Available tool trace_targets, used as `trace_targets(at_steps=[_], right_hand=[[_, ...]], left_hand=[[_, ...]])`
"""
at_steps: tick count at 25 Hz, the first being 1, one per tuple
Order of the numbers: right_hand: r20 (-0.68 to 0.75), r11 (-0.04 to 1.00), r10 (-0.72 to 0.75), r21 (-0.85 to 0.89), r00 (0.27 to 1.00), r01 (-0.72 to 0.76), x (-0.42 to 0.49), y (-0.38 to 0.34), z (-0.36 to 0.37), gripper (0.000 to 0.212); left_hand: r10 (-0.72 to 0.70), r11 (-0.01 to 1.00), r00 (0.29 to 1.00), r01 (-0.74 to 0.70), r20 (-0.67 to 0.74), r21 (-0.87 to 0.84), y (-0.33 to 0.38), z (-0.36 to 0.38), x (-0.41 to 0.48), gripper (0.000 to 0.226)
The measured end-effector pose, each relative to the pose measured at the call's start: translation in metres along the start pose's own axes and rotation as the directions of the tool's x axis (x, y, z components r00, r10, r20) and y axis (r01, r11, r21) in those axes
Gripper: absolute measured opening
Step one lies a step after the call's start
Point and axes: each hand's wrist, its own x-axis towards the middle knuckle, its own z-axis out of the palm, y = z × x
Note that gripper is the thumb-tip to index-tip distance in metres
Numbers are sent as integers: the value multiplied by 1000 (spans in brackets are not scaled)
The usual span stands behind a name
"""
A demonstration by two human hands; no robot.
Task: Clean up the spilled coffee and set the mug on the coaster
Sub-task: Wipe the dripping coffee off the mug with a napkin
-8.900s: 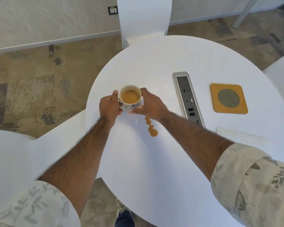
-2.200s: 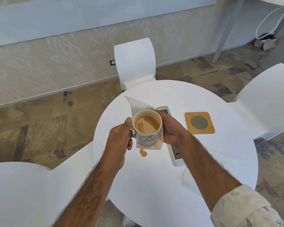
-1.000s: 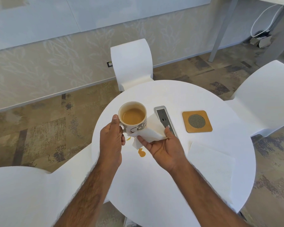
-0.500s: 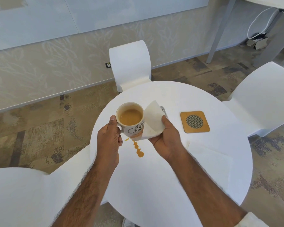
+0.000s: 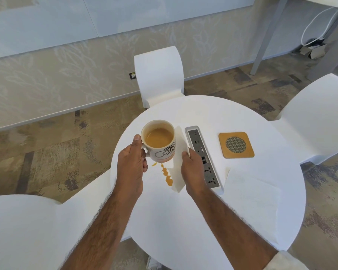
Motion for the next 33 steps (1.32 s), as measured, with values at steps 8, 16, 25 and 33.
trace_targets(at_steps=[8,16,25,33], right_hand=[[228,891,-168,452,959,49,-18,-13,17,45],[396,588,33,735,918,-338,-13,-24,8,48],[609,423,70,699,790,-576,-4,-10,14,58],[640,402,62,686,766,-606,1,-5,20,59]], left_hand=[[1,1000,1000,-1,-6,2,1,-1,2,34],[13,1000,1000,-13,3,18,8,-2,1,36],[-24,999,1000,23,12,33,-2,-7,8,38],[-2,1000,1000,1,-26,-12,-2,-3,12,41]])
